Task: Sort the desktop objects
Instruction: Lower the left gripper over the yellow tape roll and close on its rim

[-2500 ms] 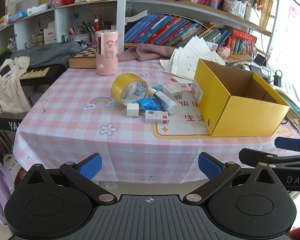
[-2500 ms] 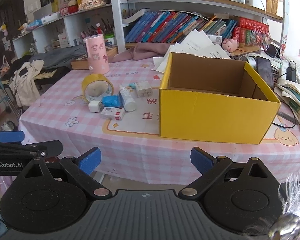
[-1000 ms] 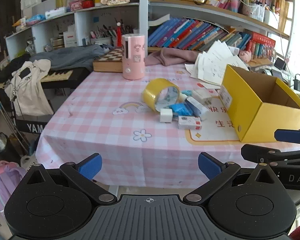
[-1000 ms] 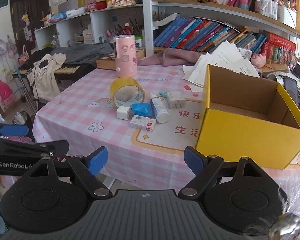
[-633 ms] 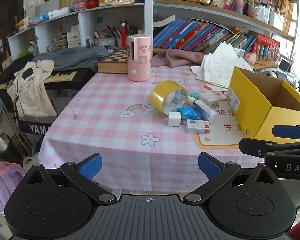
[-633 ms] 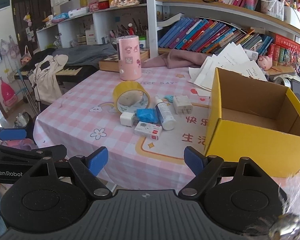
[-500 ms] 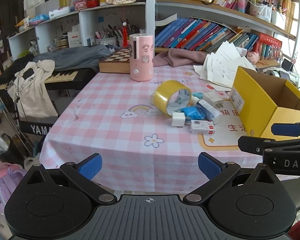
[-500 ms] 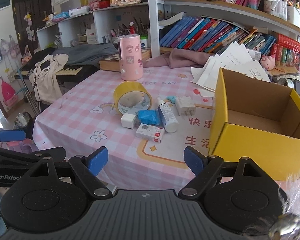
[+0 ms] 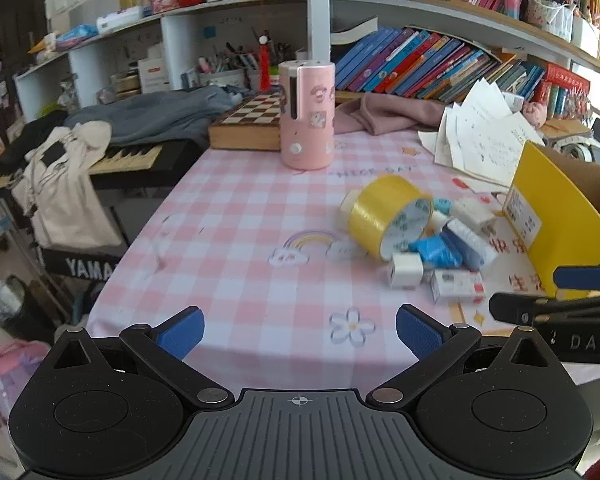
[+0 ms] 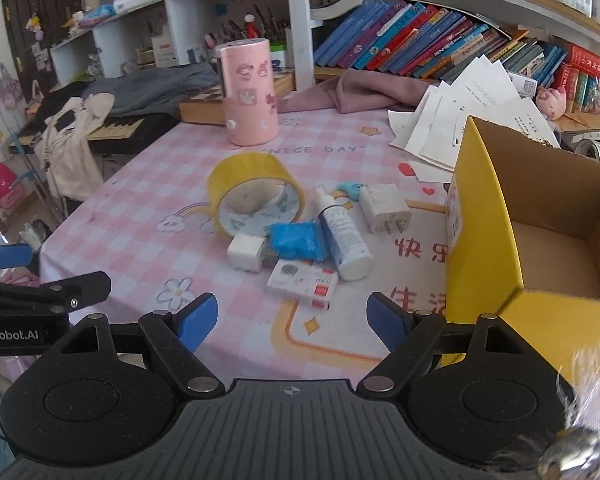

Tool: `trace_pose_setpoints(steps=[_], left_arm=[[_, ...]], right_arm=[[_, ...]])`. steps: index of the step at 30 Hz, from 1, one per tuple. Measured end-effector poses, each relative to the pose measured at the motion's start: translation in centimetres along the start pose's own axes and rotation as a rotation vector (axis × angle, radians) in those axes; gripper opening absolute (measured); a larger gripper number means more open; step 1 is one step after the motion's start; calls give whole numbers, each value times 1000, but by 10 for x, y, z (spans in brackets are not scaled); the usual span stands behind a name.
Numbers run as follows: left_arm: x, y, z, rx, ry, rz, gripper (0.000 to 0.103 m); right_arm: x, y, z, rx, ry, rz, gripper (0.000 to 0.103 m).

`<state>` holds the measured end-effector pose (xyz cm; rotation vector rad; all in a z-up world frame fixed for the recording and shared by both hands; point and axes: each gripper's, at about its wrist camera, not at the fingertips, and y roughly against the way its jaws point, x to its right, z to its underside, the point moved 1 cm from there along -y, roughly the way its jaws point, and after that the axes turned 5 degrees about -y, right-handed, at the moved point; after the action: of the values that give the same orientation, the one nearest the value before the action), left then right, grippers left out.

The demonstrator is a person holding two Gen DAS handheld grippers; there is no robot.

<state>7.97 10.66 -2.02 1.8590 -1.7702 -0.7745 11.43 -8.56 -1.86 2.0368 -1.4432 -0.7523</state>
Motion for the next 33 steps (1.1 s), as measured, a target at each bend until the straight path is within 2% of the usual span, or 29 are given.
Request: trace_pose_setpoints(steps=[14,27,29,31,33], left_arm=[[3,-56,-31,-44,-56,87,102],[25,-98,-59,-60,-184,144,102],[29,-104,-64,-56,-204,153,102],[32,-110,-70,-47,-217,159,102],[35,-115,-75,-39,-229,160,102]], right_arm=[[5,-64,-12,-168,-31,36,78],[5,-100,-19,-192,-31,34,76],[6,-100,-20,-183,-30,42,70],[9,-100,-21,-177,-32,53,59],[15,-99,-22,-176,-44,67,58]])
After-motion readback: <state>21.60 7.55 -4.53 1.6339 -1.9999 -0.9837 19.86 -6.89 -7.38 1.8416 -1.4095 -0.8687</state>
